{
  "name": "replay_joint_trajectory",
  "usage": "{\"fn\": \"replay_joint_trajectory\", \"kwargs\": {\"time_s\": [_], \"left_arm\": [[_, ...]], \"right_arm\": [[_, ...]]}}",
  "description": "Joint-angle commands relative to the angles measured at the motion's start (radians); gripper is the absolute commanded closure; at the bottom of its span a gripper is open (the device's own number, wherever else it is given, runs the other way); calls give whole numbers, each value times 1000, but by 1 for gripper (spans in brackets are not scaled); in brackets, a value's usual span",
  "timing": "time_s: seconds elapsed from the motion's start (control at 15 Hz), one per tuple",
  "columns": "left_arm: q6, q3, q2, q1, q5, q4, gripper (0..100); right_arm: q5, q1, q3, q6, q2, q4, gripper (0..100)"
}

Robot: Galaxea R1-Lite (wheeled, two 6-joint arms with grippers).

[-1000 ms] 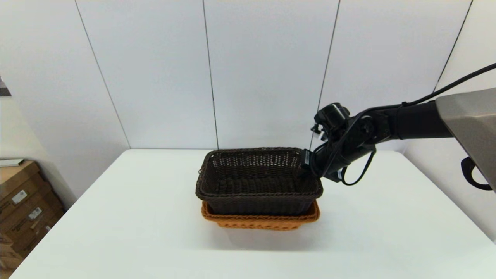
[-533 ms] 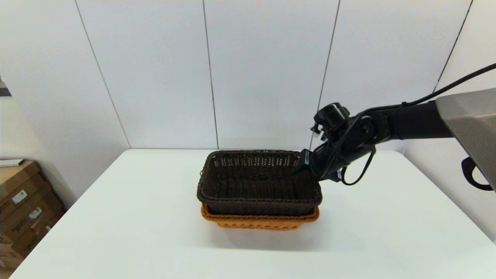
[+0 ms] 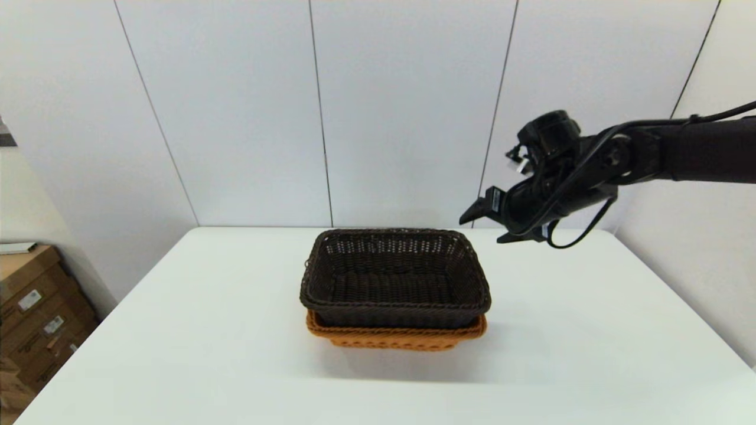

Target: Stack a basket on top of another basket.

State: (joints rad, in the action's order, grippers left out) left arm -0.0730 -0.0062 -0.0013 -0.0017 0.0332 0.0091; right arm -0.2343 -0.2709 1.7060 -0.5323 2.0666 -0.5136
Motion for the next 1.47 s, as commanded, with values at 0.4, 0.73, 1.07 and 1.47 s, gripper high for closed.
{"fn": "replay_joint_trajectory", "kwargs": {"time_s": [0.4,0.73,1.07,1.47], "left_arm": [[-1,0,0,0,1,0,0],[-1,0,0,0,1,0,0],[-1,0,0,0,1,0,0],[-1,0,0,0,1,0,0]], "right_arm": [[343,-54,-448,95,-832,-184,0],[385,-10,-589,98,-1297,-367,0],[369,190,-707,146,-1623,-447,0],[371,269,-899,229,-1895,-444,0]]}}
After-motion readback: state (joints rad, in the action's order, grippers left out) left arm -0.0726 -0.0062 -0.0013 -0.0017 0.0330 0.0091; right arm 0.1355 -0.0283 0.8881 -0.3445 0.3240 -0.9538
